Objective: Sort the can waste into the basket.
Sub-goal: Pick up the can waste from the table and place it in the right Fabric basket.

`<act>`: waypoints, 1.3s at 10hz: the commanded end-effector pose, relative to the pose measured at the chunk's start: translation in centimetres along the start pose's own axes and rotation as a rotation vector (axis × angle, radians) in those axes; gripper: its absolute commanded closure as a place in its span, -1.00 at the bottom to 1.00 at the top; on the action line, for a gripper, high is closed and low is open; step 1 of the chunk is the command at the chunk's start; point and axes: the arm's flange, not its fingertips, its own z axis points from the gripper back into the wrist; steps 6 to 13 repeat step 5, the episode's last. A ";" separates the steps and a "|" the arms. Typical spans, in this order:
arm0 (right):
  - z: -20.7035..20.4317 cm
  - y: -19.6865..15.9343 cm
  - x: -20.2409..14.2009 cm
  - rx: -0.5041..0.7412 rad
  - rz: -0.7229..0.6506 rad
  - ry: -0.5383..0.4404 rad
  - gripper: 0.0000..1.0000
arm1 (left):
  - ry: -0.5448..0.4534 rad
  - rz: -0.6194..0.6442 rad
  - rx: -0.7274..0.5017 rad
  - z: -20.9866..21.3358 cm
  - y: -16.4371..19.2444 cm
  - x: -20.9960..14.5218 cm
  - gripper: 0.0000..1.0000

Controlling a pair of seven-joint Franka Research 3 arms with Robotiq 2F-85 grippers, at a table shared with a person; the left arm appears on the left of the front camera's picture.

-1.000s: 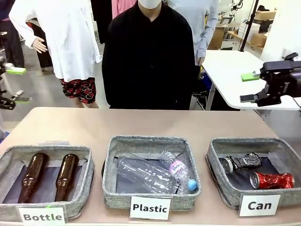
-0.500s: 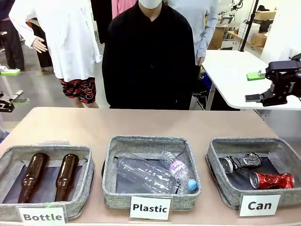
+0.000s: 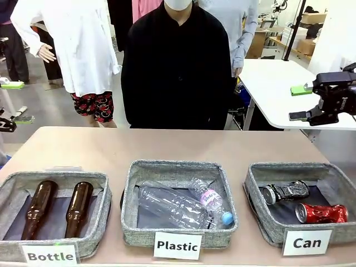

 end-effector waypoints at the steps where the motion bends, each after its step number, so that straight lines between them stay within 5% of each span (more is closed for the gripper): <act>1: 0.0 0.2 0.0 0.011 0.003 -0.001 -1.00 | 0.006 0.010 0.012 0.1 -0.3 -0.1 -1.00; 13: 0.0 0.2 0.0 0.011 0.003 -0.001 -1.00 | 0.006 0.010 0.012 0.1 -0.3 -0.1 -1.00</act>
